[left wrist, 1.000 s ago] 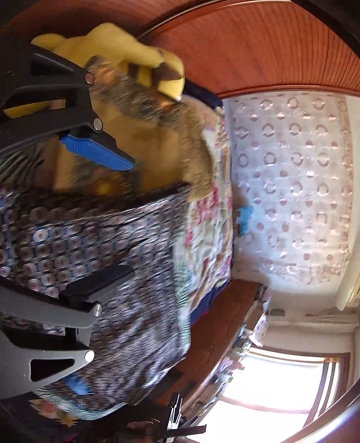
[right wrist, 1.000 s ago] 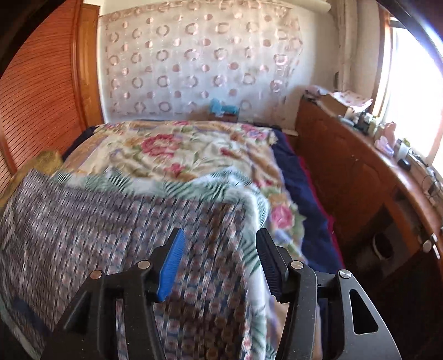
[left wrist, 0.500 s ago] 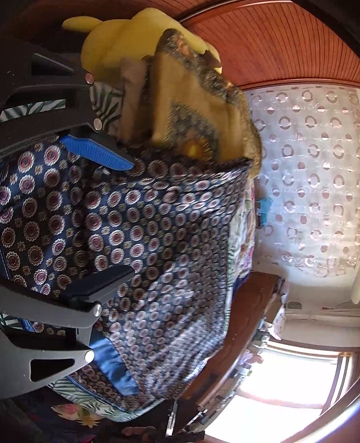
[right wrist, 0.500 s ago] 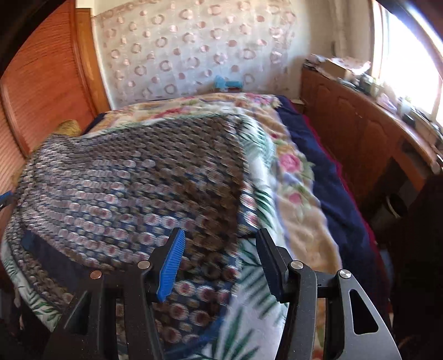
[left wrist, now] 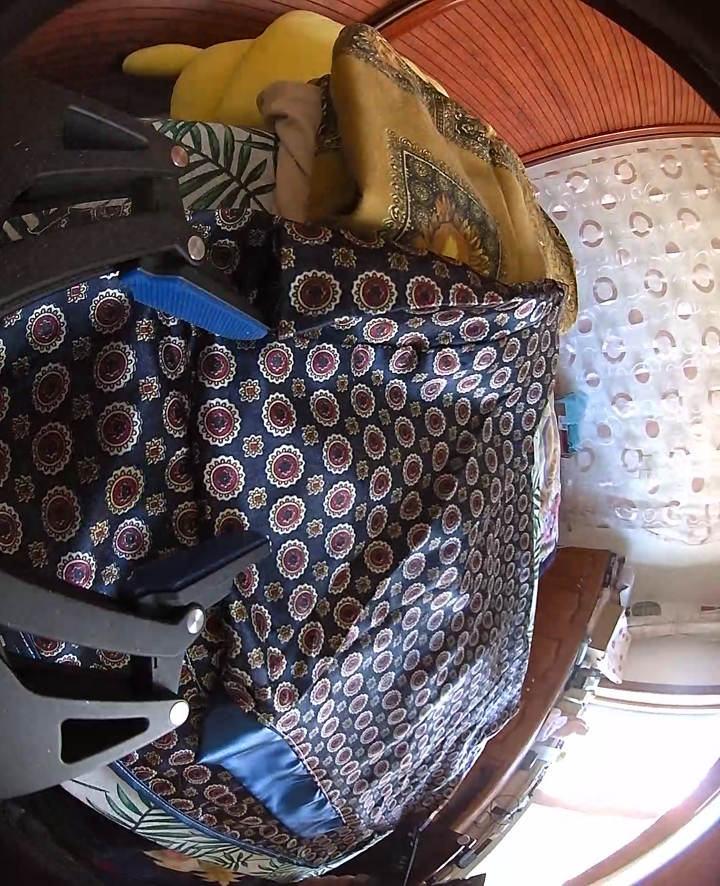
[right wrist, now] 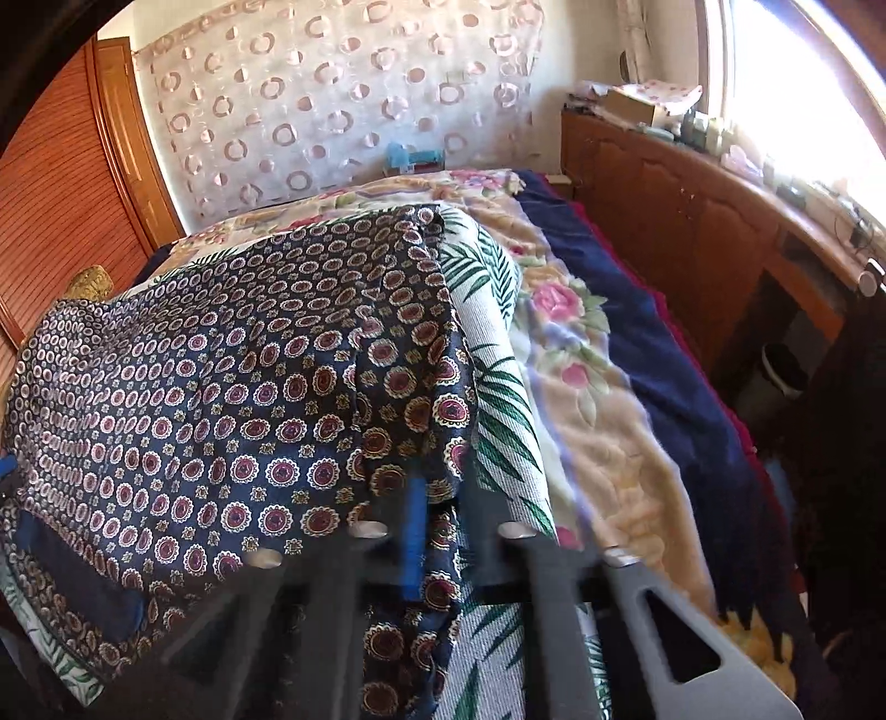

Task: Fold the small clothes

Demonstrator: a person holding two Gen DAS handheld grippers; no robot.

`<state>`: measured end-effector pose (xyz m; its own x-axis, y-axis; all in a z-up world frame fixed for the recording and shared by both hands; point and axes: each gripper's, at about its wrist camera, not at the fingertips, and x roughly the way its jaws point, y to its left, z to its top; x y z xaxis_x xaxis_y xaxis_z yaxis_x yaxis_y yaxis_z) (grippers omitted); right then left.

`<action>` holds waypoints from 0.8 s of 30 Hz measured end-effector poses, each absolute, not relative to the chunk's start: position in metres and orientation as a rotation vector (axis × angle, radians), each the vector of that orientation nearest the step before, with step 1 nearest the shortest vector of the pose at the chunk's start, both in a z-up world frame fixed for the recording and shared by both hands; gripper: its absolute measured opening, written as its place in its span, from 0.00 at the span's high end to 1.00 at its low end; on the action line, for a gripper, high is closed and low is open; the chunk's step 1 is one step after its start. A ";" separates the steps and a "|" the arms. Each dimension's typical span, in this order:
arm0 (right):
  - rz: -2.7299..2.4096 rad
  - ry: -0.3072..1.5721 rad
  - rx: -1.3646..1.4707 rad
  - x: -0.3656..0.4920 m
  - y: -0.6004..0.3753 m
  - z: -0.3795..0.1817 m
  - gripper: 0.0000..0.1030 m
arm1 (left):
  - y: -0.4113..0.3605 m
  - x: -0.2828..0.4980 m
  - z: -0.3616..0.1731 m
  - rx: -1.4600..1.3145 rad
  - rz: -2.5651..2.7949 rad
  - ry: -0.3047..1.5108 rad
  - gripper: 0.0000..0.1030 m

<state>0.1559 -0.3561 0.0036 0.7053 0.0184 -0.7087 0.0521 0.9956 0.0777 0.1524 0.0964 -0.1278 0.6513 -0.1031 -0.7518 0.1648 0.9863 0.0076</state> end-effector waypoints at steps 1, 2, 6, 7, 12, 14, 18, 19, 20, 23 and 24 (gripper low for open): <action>-0.019 0.770 0.095 0.159 -0.345 -0.001 0.97 | 0.095 0.153 -0.129 0.083 -0.150 0.853 0.26; -0.016 0.747 0.102 0.157 -0.338 -0.002 0.98 | 0.095 0.153 -0.130 0.086 -0.152 0.855 0.26; -0.004 0.734 0.144 0.146 -0.336 -0.001 0.98 | 0.095 0.153 -0.130 0.078 -0.158 0.861 0.23; -0.001 0.740 0.145 0.144 -0.336 -0.003 0.98 | 0.096 0.153 -0.130 0.077 -0.156 0.863 0.19; -0.006 0.740 0.133 0.140 -0.339 -0.006 0.98 | 0.099 0.152 -0.132 0.059 -0.140 0.875 0.14; 0.002 0.740 0.125 0.142 -0.336 -0.012 0.98 | 0.099 0.152 -0.132 0.060 -0.143 0.876 0.14; 0.004 0.742 0.117 0.149 -0.331 -0.017 0.98 | 0.101 0.147 -0.129 0.061 -0.121 0.866 0.14; 0.004 0.742 0.114 0.151 -0.330 -0.017 0.98 | 0.102 0.144 -0.128 0.061 -0.112 0.858 0.14; 0.003 0.742 0.111 0.151 -0.330 -0.018 0.98 | 0.105 0.139 -0.124 0.053 -0.109 0.838 0.14; 0.008 0.739 0.109 0.156 -0.326 -0.021 0.98 | 0.114 0.120 -0.113 -0.004 -0.115 0.777 0.14; 0.009 0.738 0.109 0.156 -0.326 -0.021 0.98 | 0.117 0.112 -0.107 -0.020 -0.114 0.745 0.16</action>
